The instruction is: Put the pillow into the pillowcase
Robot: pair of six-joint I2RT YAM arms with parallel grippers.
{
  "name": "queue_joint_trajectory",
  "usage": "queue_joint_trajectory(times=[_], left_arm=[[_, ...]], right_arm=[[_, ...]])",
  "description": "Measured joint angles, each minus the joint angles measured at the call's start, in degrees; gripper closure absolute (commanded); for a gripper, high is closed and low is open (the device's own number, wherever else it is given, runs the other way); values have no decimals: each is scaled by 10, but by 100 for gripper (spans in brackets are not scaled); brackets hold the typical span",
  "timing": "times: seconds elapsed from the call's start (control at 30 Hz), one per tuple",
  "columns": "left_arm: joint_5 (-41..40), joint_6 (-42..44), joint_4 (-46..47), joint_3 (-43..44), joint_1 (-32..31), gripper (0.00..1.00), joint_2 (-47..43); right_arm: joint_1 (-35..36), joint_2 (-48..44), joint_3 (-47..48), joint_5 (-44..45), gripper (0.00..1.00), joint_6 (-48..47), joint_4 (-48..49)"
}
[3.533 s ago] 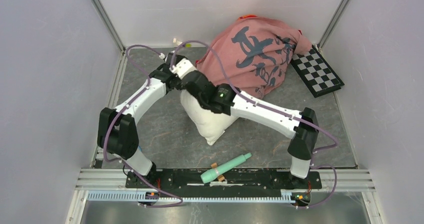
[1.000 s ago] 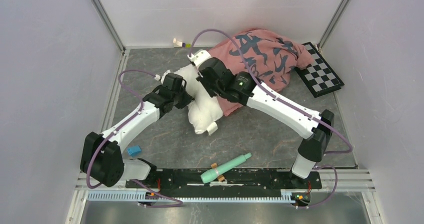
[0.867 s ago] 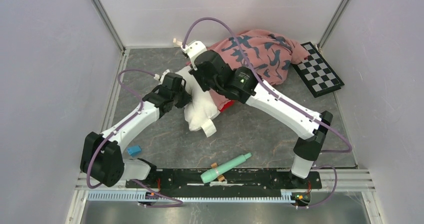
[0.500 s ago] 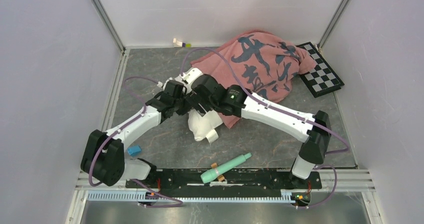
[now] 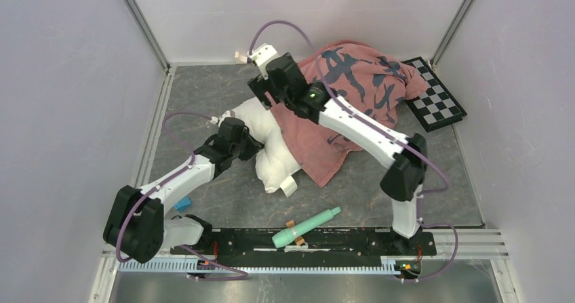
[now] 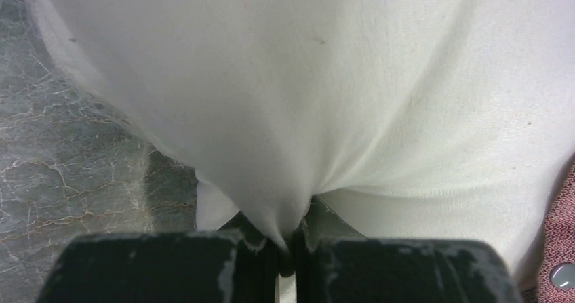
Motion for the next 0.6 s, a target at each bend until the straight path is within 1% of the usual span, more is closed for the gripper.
queue_joint_trajectory(times=[0.2, 0.27, 0.37, 0.43, 0.47, 0.5, 0.53, 0.57, 0.6], left_arm=[[3, 0, 22, -14, 0, 98, -3], [4, 0, 24, -17, 0, 98, -3], [4, 0, 29, -24, 1, 98, -2], [5, 0, 36, -26, 1, 98, -2], [5, 0, 38, -27, 1, 98, -2], [5, 0, 38, -27, 1, 98, -2], [5, 0, 39, -27, 1, 98, -2], [5, 1, 39, -27, 1, 98, -2], [5, 1, 38, -27, 0, 98, -3]], right_arm=[[-1, 130, 20, -30, 2, -27, 14], [-1, 156, 20, -21, 7, -27, 13], [-4, 167, 20, 3, 17, -18, 16], [-4, 162, 20, 28, 30, -7, 26], [-5, 160, 19, 43, 40, -4, 31], [-5, 159, 19, 58, 51, 0, 38], [-6, 158, 19, 65, 67, 1, 43], [-8, 158, 19, 74, 85, 3, 50], [-10, 158, 21, 81, 94, 4, 54]])
